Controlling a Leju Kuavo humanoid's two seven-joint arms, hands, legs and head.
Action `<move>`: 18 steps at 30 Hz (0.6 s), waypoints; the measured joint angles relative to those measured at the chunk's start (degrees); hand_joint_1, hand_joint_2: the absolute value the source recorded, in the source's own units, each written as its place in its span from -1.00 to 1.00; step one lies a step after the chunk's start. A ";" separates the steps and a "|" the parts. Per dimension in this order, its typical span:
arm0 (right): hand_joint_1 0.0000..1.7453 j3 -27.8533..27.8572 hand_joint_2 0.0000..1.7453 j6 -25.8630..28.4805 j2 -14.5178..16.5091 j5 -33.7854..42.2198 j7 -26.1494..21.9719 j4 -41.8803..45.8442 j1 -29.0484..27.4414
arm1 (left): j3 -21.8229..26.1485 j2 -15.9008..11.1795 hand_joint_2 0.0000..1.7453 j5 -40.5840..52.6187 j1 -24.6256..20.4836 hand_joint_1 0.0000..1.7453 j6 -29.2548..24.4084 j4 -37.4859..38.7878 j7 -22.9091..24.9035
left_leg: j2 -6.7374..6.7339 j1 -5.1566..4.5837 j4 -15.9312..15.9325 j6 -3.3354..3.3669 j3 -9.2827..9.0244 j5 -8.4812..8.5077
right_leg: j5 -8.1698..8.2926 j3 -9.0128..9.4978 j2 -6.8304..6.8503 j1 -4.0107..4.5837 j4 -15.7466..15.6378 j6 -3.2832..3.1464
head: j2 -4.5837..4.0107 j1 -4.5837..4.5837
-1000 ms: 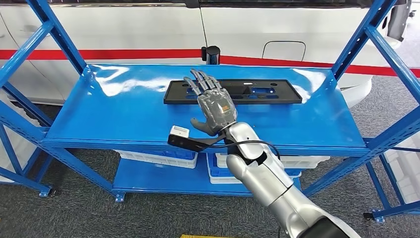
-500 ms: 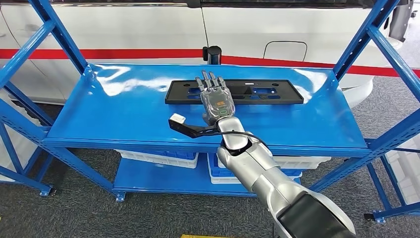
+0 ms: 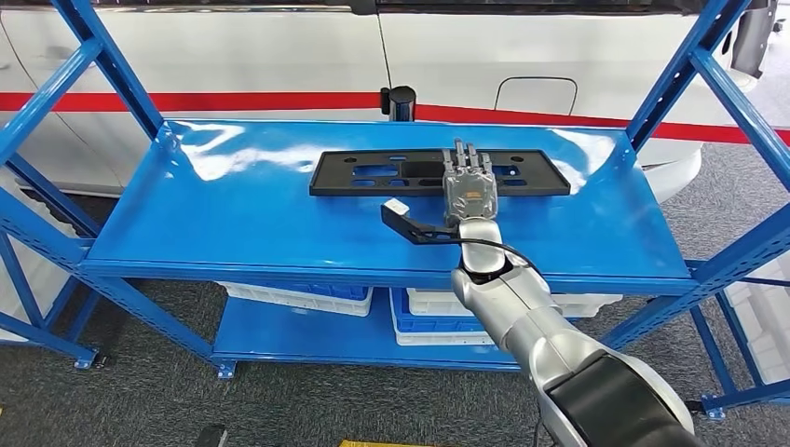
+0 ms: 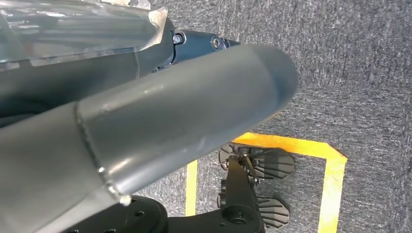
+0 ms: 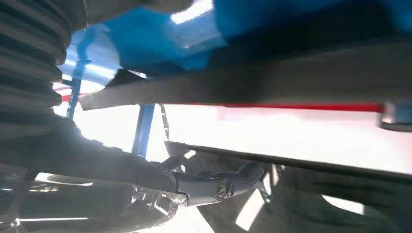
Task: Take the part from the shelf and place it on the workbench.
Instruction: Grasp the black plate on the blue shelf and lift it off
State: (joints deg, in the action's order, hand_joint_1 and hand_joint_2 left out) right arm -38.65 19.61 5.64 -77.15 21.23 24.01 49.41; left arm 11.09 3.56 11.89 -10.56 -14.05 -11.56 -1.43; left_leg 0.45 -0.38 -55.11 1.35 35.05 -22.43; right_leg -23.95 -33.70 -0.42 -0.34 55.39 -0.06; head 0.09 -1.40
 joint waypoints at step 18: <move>1.00 5.25 1.00 2.29 -2.93 -0.75 -1.42 0.34 -1.62 | -0.28 0.27 -1.00 0.24 -1.84 -1.00 0.10 0.00 -0.20 | -0.02 0.00 0.01 0.00 -0.19 -0.02 | -0.01 0.22 0.00 0.01 -0.01 -0.01 | 0.00 0.01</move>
State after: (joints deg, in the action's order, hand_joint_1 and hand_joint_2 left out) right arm -33.40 21.90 2.71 -77.90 19.81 24.35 47.79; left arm 10.81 3.83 12.13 -12.40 -13.95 -11.56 -1.63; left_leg 0.43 -0.38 -55.10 1.34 34.86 -22.45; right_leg -23.97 -33.48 -0.41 -0.33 55.38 -0.06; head 0.09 -1.39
